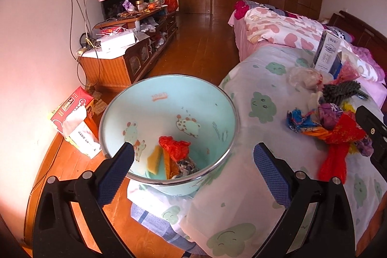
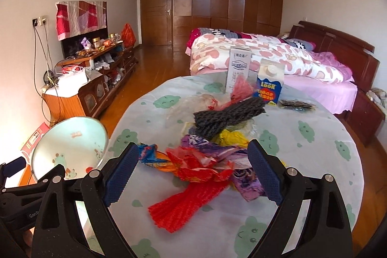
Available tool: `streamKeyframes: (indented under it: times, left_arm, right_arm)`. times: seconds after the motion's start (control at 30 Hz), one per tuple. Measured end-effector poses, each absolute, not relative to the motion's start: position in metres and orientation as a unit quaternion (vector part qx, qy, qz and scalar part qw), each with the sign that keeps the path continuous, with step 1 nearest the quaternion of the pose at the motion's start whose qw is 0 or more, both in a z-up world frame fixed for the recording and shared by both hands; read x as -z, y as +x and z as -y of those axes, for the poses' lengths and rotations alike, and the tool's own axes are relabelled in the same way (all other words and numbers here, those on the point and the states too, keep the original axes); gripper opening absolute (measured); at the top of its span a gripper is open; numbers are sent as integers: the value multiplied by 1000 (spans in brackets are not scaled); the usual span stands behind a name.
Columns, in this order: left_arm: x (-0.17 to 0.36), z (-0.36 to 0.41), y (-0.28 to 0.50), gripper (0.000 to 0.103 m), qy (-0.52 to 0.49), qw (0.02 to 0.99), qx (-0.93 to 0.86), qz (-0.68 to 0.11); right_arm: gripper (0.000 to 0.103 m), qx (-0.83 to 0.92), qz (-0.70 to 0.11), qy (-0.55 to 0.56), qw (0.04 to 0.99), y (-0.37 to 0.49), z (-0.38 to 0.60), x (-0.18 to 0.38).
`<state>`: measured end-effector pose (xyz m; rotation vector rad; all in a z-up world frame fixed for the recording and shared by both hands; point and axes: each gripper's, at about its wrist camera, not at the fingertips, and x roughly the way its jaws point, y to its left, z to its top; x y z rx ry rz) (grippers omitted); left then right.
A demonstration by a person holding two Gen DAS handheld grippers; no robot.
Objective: Collect trash
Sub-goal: 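Grasp the red mesh bag on the pile with the left gripper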
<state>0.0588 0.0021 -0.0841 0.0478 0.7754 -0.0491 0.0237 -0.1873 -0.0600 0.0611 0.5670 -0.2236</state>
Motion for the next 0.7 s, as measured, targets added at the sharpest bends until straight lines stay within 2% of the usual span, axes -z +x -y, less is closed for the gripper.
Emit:
streamKeyframes:
  times: [0.7]
  left_arm:
    - [95,107,28,96,112,909,150,-373]
  right_arm:
    - [88,221,-295,127,921,-34,327,99]
